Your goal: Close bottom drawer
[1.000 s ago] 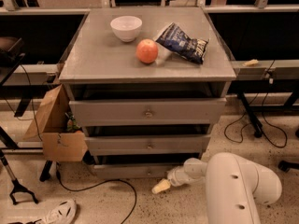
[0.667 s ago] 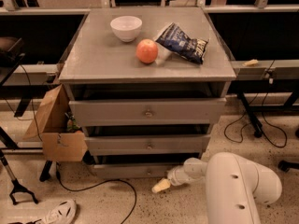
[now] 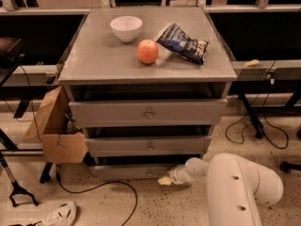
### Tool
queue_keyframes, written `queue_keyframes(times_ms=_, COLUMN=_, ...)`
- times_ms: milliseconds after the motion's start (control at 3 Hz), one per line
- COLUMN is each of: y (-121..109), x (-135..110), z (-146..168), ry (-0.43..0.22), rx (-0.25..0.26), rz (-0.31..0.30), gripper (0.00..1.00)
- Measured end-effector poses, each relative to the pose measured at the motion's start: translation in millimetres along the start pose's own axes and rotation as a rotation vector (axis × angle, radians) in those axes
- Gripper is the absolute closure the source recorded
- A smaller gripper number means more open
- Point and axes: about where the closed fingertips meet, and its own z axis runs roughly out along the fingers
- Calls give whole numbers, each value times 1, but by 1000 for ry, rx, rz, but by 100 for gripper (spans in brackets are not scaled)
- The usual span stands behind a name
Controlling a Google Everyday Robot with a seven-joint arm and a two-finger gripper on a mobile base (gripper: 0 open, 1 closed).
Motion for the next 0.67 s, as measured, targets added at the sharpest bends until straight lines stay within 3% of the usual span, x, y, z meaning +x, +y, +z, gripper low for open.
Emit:
queue_keyframes(times_ms=333, y=-15, x=-19, z=-3, ry=-38, rx=50, rz=29, gripper=31)
queue_keyframes(times_ms=667, y=-12, x=-16, z=-4, ry=-38, rx=50, rz=29, gripper=8)
